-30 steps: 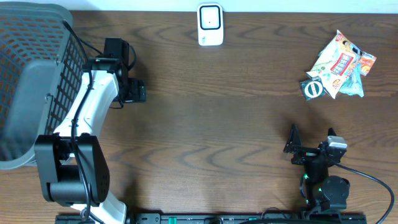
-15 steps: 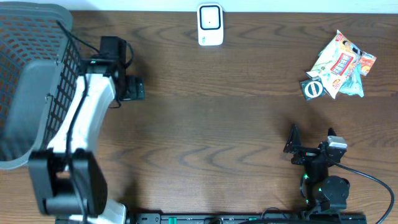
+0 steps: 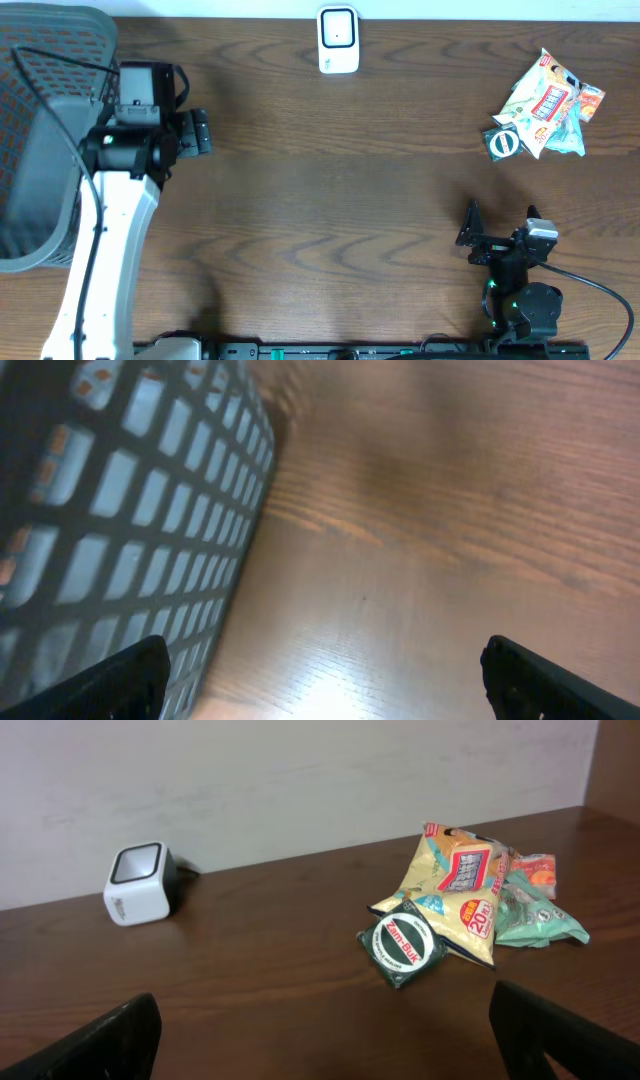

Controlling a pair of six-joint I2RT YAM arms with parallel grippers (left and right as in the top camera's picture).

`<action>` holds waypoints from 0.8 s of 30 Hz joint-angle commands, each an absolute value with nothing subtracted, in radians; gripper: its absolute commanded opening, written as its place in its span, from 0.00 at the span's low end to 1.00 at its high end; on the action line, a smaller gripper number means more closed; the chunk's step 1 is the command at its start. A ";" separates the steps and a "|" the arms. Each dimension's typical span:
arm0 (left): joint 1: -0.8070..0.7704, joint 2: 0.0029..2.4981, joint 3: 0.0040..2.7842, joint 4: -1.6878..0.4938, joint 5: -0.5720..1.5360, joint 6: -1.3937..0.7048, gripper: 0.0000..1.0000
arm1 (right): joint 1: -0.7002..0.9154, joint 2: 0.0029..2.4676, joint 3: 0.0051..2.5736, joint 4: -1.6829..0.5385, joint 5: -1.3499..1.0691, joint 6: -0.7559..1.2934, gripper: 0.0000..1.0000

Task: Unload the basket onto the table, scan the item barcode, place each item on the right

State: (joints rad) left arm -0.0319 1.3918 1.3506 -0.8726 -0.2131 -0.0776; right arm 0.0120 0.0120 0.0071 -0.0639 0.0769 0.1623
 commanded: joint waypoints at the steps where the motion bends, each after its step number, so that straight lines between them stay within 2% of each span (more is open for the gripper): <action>1: -0.030 1.320 1.346 -0.960 -0.221 -0.072 0.98 | 0.007 0.006 0.006 -0.069 0.069 0.144 0.99; 7: -0.029 1.157 1.227 -0.906 -0.153 -0.050 0.98 | 0.007 0.006 0.006 -0.069 0.069 0.144 0.99; 13: -0.029 0.908 0.900 -0.535 0.115 0.167 0.97 | 0.007 0.006 0.006 -0.069 0.069 0.144 0.99; 19: -0.029 0.596 0.569 -0.287 0.120 0.172 0.98 | 0.007 0.006 0.006 -0.069 0.069 0.144 0.99; 24: -0.029 0.372 0.401 -0.210 0.104 0.172 0.98 | 0.007 0.006 0.006 -0.069 0.069 0.144 0.99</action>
State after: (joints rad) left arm -0.0315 0.4816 0.4789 -0.2417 0.1005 0.1539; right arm 0.0124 0.0116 0.0071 -0.0650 0.0711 0.1551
